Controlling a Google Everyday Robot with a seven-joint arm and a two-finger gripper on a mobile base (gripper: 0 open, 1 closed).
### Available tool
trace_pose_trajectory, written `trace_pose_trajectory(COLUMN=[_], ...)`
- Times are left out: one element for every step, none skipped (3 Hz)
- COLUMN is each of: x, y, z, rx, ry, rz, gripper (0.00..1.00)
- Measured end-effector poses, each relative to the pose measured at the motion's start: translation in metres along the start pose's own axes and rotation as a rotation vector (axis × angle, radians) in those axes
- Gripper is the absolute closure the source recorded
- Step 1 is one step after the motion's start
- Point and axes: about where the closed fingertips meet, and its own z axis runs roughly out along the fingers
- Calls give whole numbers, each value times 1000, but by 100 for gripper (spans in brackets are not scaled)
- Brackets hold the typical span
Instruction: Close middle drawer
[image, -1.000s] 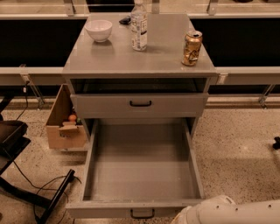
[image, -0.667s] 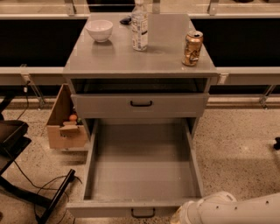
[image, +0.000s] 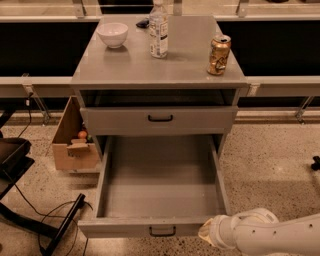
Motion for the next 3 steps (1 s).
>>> trace_pose_trajectory(x=[-8, -25, -65], y=[-13, -31, -45], z=[-1, 19, 75], rx=[33, 57, 28], ry=[-30, -86, -165], rz=[-6, -5, 9], gripper=[100, 100, 100])
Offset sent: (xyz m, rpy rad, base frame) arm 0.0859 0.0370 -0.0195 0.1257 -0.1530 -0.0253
